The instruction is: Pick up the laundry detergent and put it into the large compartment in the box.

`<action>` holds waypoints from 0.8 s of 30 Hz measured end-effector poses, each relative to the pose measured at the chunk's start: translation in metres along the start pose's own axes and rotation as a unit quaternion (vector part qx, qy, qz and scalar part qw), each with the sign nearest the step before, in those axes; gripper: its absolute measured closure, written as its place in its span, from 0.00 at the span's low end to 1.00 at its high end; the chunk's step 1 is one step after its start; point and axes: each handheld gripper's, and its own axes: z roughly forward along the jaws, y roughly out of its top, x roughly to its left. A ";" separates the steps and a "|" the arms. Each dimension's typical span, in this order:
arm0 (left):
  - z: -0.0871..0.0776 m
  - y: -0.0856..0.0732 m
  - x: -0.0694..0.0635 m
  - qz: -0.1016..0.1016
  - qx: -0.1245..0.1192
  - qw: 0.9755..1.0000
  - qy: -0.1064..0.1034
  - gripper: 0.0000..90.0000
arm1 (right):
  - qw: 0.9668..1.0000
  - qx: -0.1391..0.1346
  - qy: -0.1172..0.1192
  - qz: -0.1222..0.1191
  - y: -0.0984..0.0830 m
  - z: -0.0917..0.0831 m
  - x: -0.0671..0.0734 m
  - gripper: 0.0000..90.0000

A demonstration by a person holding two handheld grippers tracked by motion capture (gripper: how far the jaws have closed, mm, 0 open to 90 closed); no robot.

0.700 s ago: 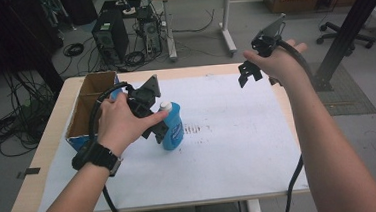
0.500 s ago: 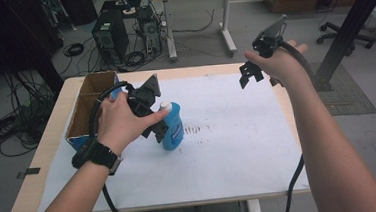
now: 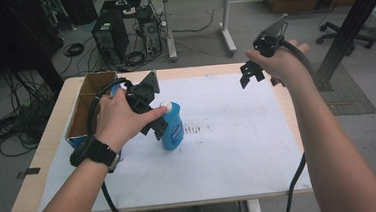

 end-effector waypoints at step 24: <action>-0.004 0.037 0.009 0.006 -0.001 1.000 -0.002 0.04 | 1.000 -0.004 -0.001 0.001 -0.002 -0.002 -0.011 0.04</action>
